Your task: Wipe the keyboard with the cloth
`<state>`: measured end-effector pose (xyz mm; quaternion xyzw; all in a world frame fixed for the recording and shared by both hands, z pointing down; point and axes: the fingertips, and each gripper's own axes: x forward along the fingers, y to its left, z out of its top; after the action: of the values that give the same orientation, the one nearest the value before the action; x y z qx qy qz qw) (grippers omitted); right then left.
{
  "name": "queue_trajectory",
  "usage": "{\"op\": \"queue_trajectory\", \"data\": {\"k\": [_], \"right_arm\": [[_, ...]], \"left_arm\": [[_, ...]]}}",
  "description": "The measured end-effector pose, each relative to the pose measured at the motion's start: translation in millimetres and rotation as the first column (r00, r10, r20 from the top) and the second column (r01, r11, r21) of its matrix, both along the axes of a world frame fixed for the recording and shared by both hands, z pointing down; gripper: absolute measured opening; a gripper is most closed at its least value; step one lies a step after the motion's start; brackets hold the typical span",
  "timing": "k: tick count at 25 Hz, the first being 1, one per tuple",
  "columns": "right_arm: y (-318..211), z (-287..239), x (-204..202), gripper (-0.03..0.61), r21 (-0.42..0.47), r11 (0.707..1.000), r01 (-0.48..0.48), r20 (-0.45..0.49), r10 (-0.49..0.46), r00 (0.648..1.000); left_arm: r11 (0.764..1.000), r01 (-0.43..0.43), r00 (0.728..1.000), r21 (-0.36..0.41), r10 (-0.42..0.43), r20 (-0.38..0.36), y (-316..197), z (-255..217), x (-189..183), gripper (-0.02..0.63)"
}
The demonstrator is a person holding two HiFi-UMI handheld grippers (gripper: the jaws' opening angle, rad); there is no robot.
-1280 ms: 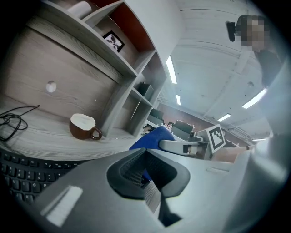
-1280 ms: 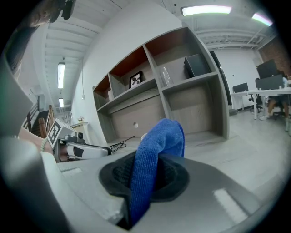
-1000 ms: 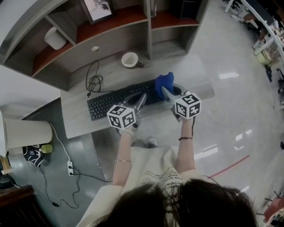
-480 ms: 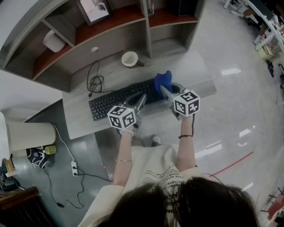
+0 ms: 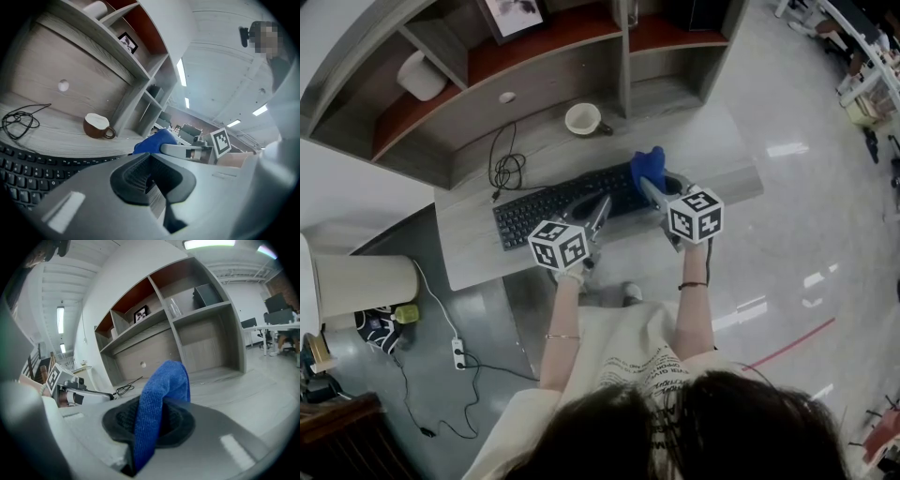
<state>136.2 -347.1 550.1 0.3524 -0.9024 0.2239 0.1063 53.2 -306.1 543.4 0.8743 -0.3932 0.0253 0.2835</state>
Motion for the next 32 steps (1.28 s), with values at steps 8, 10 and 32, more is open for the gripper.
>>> {"op": "queue_trajectory", "data": {"k": [8,10,32], "right_arm": [[5,4,-19,0.052,-0.024,0.999,-0.047,-0.007,0.047,0.999],[7,5,-22,0.052,-0.026,0.998,-0.055,-0.009,0.055,0.998],[26,2,-66,0.052,-0.025,0.996,-0.086,-0.023,0.085,0.996]], "left_arm": [[1.000,-0.010,1.000,-0.015,0.010,0.016,9,1,-28,-0.003],[1.000,-0.011,1.000,-0.015,0.011,0.014,11,0,-33,-0.003],[1.000,-0.022,1.000,-0.021,0.022,-0.002,30,-1,-81,-0.003]]}}
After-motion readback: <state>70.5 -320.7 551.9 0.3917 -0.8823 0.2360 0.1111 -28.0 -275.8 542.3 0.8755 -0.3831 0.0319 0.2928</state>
